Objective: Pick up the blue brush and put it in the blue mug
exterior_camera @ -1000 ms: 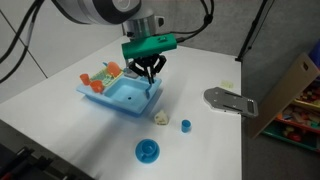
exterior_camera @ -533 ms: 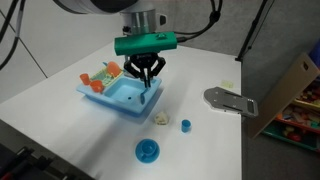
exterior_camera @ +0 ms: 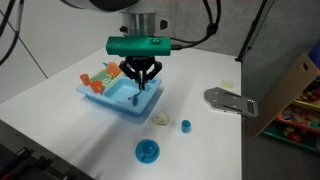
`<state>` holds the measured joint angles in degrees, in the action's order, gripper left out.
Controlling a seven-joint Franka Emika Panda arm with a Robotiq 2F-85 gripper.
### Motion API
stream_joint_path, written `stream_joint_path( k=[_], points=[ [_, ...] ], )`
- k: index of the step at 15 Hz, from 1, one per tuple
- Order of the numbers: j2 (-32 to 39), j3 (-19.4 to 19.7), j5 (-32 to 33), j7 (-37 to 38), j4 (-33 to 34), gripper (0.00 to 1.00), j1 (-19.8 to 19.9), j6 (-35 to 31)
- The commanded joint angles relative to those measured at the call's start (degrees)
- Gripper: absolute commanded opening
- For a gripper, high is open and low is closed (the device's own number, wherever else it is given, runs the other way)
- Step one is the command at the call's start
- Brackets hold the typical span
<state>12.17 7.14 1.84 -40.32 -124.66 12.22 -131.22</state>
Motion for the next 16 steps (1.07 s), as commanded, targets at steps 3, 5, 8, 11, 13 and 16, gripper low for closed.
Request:
stream_joint_path(
  k=[3,5,8,11,13,16],
  points=[
    [0.1,-0.2,0.1,0.1,0.1,0.06,0.2,0.1],
    [0.1,-0.2,0.1,0.1,0.1,0.06,0.2,0.1],
    [-0.5,0.0,0.4,0.5,-0.5,0.02,0.3,-0.4],
    [-1.8,0.6,0.0,-0.1,-1.5,0.02,1.0,0.7],
    [-2.4,1.6,1.1,1.5,-2.6,0.02,1.1,-0.1],
    [-2.6,3.0,1.6,3.2,-3.6,0.02,1.9,0.5]
  ],
)
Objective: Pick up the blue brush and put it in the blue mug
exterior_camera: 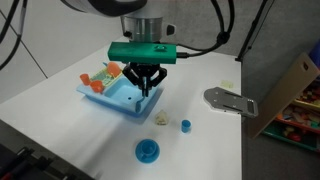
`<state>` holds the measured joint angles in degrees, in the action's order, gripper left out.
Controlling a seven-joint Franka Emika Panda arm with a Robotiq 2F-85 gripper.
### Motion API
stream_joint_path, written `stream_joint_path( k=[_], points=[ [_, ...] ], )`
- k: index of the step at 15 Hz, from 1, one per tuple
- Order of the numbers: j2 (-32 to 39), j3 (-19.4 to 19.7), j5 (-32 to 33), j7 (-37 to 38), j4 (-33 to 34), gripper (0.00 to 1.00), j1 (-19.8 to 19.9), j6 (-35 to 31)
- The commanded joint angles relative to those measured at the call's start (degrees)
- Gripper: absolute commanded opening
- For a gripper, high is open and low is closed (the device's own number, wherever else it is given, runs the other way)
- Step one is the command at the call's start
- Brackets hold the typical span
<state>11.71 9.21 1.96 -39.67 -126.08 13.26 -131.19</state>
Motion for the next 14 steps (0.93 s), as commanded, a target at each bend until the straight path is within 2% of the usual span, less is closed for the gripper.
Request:
stream_joint_path(
  k=[1,7,14],
  points=[
    [-2.1,1.4,1.7,3.3,-2.6,0.02,1.1,0.2],
    [-1.3,2.7,1.1,7.8,-4.5,0.03,2.1,-2.0],
    [-0.7,2.4,-0.8,8.3,-7.5,0.03,2.8,-9.8]
  ],
)
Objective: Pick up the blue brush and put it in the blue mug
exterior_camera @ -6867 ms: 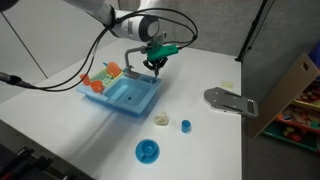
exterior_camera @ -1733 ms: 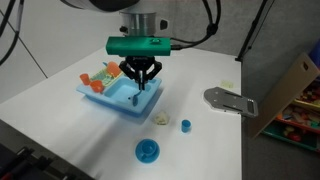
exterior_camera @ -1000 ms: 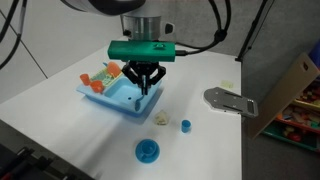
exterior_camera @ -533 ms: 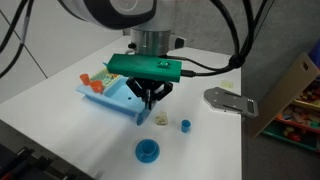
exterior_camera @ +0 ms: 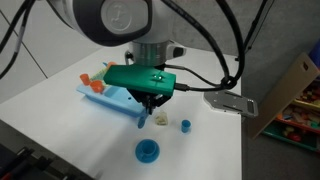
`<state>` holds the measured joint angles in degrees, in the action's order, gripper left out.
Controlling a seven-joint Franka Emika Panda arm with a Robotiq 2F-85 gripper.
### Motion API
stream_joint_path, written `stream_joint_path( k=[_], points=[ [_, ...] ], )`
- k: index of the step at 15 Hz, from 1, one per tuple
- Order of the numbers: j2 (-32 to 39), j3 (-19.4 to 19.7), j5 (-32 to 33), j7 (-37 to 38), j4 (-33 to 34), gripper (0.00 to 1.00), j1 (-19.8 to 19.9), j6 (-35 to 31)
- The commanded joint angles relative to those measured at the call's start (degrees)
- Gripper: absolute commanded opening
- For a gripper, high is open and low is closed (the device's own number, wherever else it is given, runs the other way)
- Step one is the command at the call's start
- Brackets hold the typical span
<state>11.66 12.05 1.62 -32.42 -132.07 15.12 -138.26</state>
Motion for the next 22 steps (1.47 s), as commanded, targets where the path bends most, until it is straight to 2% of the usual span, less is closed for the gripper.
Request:
stream_joint_path(
  k=[1,14,22],
  points=[
    [-0.4,-0.4,-0.4,1.1,-1.6,0.03,1.0,-3.2],
    [4.7,-0.4,-0.2,1.1,-2.1,0.03,3.4,-8.3],
    [9.2,-1.7,-1.1,0.8,-1.9,0.03,5.5,-12.5]
  ],
)
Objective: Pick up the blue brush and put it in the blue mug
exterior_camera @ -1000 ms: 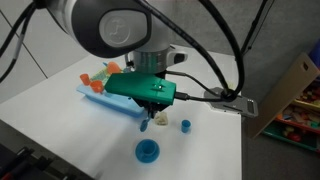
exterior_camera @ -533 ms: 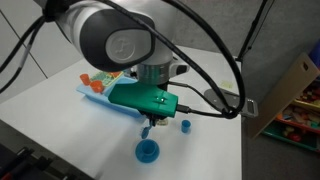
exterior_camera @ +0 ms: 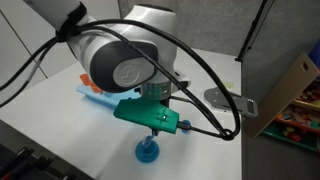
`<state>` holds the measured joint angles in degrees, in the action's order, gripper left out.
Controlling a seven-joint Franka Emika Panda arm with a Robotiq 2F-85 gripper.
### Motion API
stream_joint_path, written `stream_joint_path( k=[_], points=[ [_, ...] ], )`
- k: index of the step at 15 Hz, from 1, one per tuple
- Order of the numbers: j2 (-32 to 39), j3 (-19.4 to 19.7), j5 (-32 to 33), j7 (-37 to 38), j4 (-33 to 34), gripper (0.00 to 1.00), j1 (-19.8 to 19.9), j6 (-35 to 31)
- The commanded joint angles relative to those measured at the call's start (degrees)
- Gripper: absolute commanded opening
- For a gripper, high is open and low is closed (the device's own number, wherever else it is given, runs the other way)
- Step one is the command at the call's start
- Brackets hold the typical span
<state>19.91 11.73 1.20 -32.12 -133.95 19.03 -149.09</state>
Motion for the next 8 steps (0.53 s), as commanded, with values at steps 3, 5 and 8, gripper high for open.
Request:
stream_joint_path(
  k=[3,5,8],
  points=[
    [2.1,-2.4,-1.2,0.1,0.1,0.03,2.3,-3.0],
    [2.8,-3.2,-1.6,0.0,0.3,0.03,2.7,-3.9],
    [3.7,-4.0,-1.9,0.0,0.4,0.03,3.1,-4.8]
  ],
)
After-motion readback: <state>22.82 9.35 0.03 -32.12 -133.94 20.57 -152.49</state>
